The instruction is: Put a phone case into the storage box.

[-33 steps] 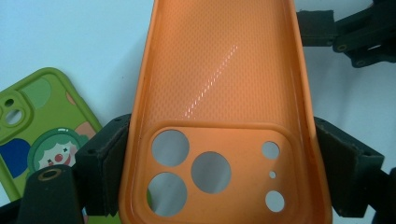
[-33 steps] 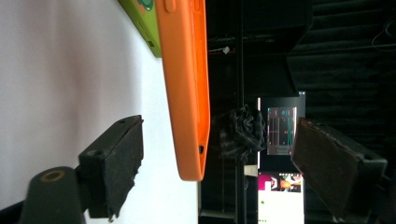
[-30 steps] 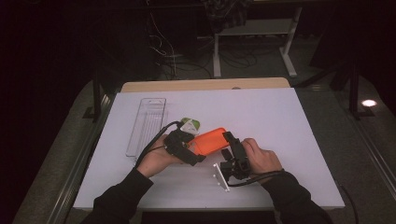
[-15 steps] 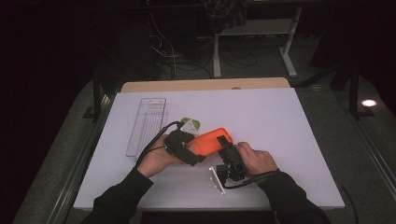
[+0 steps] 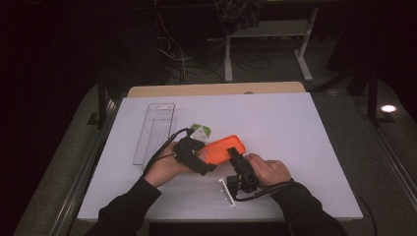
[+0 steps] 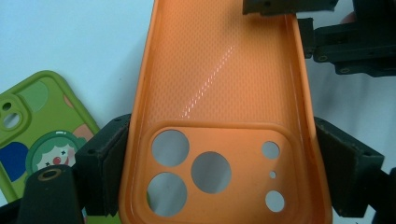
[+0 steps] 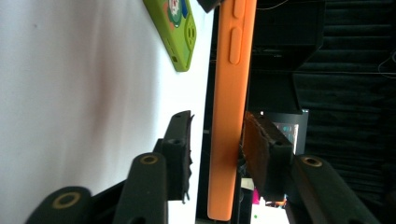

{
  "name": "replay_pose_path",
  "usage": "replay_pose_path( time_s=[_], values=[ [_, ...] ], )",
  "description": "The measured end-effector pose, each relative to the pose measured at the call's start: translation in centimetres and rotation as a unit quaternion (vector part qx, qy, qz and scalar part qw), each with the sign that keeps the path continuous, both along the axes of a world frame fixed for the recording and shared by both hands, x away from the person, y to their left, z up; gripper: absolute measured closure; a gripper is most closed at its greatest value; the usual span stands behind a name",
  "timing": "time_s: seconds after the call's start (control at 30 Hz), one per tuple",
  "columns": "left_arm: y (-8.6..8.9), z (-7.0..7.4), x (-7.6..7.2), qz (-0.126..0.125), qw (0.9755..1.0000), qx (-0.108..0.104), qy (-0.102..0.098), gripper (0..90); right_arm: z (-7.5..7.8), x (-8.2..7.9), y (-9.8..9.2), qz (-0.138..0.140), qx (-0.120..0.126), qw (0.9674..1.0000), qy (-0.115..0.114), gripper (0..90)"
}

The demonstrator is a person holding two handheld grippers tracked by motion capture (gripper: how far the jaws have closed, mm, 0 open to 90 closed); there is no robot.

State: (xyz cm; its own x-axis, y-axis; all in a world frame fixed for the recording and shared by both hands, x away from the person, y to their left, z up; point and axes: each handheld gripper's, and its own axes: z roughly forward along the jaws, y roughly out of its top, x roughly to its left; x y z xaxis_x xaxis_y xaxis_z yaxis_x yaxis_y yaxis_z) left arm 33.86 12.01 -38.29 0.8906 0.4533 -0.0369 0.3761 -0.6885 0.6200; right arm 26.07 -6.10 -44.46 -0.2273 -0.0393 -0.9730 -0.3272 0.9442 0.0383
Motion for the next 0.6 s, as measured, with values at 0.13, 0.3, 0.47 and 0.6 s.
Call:
replay_pose_path(
  time_s=[0.13,0.3,0.47,0.6],
  values=[
    [0.14,0.1,0.15,-0.006,0.9999,0.009,-0.005,16.2,-0.05,-0.05,0.03,-0.002,-0.001,1.0,0.005,66.9],
    [0.0,-0.03,0.01,0.0,1.0,0.002,-0.001,16.2,-0.02,-0.08,0.07,-0.002,-0.002,1.0,0.004,73.3],
    [-0.01,0.02,0.02,-0.006,0.9999,0.008,-0.003,16.1,0.06,-0.13,0.04,-0.002,-0.003,1.0,-0.001,77.3],
    [0.14,0.05,0.2,-0.01,0.9999,0.005,0.005,15.5,0.18,-0.21,0.03,0.0,-0.003,1.0,-0.003,77.8]
  ],
)
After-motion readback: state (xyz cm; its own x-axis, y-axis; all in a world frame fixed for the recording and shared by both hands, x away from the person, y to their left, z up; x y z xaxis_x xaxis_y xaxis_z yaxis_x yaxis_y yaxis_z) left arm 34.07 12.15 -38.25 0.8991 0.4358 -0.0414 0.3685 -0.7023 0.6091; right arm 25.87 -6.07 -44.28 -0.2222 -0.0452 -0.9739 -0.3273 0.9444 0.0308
